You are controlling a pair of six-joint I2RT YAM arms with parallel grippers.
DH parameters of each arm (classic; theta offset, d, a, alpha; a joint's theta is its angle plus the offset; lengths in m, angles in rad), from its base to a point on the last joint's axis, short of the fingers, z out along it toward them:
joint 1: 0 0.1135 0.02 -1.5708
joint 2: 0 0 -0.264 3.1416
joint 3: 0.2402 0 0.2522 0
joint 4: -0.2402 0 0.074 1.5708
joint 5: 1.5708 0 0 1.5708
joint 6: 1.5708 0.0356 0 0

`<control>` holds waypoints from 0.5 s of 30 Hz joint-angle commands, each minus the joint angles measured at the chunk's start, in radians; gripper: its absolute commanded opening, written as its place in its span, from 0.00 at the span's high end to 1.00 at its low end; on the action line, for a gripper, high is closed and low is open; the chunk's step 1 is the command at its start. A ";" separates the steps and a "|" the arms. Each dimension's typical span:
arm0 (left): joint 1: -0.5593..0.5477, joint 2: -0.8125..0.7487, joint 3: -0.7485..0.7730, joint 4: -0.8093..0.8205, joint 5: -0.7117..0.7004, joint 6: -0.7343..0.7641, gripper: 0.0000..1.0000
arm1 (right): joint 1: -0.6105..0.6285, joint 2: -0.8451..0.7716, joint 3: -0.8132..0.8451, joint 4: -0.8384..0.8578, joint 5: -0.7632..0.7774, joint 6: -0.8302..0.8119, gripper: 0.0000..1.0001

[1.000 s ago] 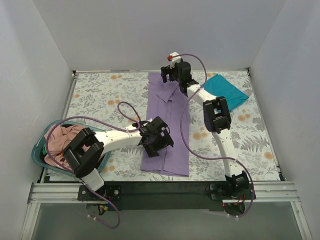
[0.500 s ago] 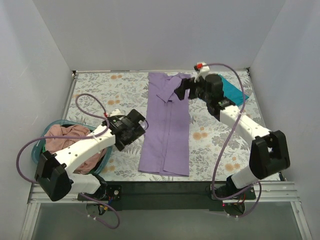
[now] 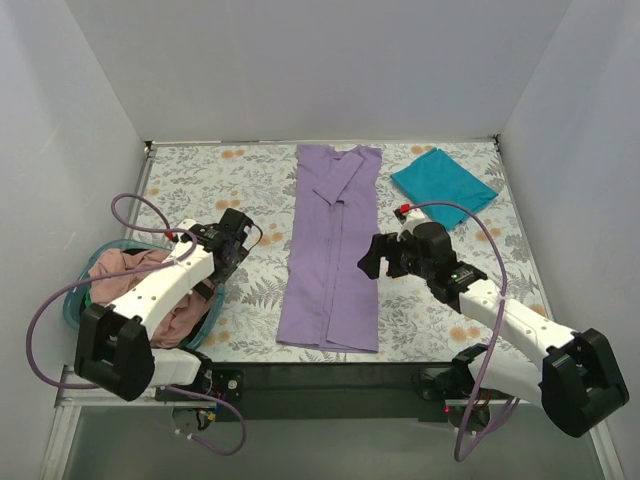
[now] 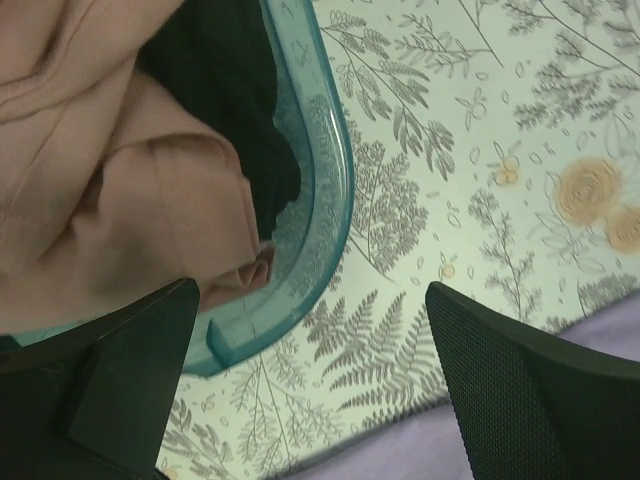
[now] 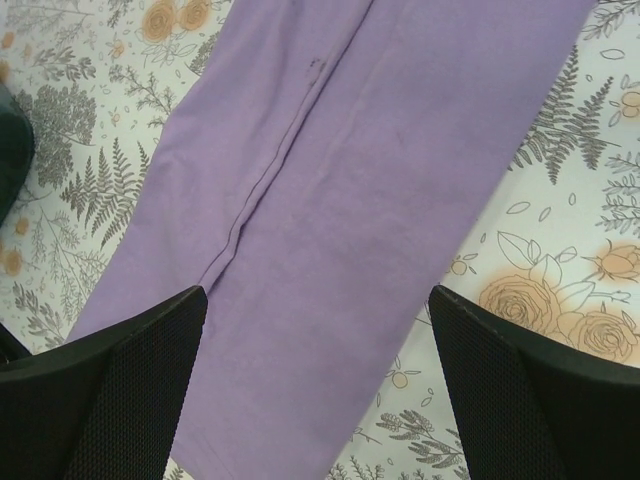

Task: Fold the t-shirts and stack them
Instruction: Fold the tshirt

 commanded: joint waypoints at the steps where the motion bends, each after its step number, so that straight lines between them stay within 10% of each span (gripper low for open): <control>1: 0.040 0.053 -0.026 0.149 0.003 0.088 0.02 | 0.003 -0.059 -0.021 -0.023 0.062 0.027 0.02; 15: 0.039 0.184 0.000 0.571 0.274 0.351 0.02 | 0.004 -0.117 -0.052 -0.084 0.114 0.022 0.02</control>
